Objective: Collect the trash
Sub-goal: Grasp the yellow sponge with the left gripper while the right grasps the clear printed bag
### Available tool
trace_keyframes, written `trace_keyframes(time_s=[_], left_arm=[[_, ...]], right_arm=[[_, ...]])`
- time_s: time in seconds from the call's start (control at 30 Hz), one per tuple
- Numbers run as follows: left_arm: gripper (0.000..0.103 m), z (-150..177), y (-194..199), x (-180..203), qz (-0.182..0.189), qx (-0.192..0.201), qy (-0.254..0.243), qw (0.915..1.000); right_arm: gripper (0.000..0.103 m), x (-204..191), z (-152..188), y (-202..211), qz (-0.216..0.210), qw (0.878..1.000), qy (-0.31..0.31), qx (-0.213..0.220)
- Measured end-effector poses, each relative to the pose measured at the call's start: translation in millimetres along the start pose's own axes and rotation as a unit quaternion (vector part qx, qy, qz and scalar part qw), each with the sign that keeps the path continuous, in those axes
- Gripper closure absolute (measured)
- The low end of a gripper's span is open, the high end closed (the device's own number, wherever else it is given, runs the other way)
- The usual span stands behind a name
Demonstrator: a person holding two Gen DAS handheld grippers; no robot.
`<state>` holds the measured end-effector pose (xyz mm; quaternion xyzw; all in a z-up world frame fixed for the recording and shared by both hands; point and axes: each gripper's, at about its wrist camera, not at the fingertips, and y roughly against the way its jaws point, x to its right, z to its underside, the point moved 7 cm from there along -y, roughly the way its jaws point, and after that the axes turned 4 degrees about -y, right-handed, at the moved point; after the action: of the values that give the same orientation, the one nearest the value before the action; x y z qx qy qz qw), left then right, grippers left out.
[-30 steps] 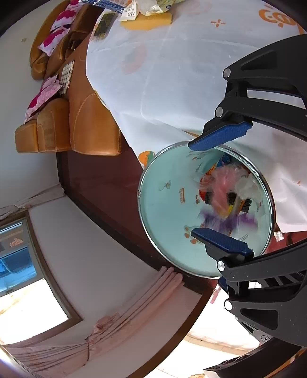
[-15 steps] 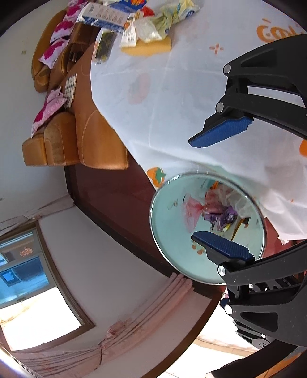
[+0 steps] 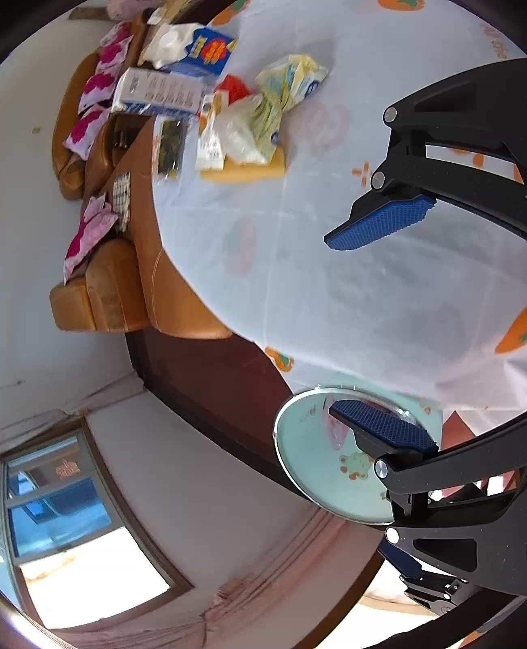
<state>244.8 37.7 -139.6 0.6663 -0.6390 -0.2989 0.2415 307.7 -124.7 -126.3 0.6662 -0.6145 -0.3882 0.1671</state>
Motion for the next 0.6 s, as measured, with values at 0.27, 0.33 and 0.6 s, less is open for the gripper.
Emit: trace_keyframes(time_s=[0.27,0.33,0.6], left_arm=[[0.021,-2,5,48,0.024,0.003,-0.037,0.9990],[0.021,-2,5,63,0.034,0.002,-0.049,0.9982],[0.021,1,-2,116,0.071,-0.004,-0.085,0.9938]], right_arm=[[0.027,49,1,17,0.019,0.999,-0.028,0.010],[0.027,65,3,21,0.030,0.999,-0.035,0.015],[0.028,145,19,36,0.077,0.995,-0.068,0.016]])
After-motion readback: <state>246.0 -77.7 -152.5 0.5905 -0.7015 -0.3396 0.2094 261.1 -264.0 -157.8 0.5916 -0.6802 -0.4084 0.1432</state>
